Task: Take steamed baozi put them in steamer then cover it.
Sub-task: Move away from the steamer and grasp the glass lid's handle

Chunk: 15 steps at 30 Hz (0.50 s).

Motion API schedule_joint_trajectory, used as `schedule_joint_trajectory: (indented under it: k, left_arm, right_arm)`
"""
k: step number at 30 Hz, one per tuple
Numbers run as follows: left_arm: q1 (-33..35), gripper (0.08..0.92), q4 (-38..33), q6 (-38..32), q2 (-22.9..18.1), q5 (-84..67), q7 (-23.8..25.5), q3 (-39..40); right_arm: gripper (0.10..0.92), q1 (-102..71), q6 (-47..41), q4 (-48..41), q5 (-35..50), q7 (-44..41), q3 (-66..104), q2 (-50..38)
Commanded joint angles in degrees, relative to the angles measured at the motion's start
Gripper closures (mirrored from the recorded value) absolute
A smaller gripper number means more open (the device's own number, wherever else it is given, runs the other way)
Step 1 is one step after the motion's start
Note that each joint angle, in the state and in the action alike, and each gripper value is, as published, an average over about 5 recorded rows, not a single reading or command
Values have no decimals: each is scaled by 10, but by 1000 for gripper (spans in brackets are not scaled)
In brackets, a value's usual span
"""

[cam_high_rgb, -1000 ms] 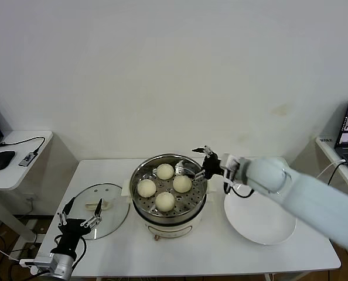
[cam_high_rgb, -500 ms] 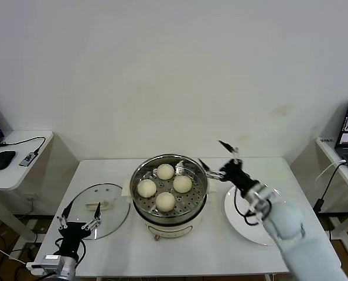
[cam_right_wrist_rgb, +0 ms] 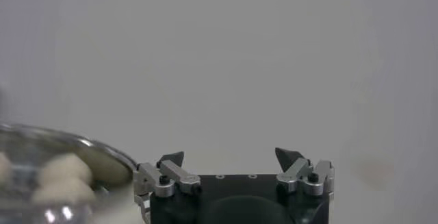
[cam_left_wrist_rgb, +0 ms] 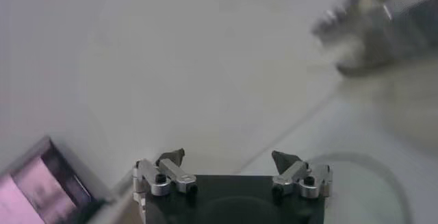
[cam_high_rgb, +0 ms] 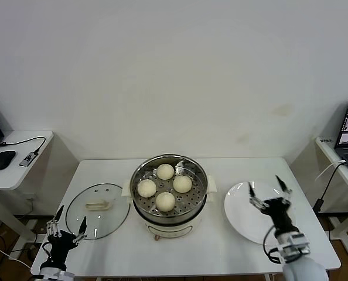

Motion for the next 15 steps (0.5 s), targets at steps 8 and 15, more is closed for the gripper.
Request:
schedule_joint_trajectory:
  k: [8,15]
  left_arm:
    - [-130,177,175,-19,49,355,-35,41]
    - [-200,177,216,-17,43,359,-27,58]
  right_arm:
    - [203,-95,5,8,-6,104,140,76]
    - [203,-104,9,15,-16,125,152,77]
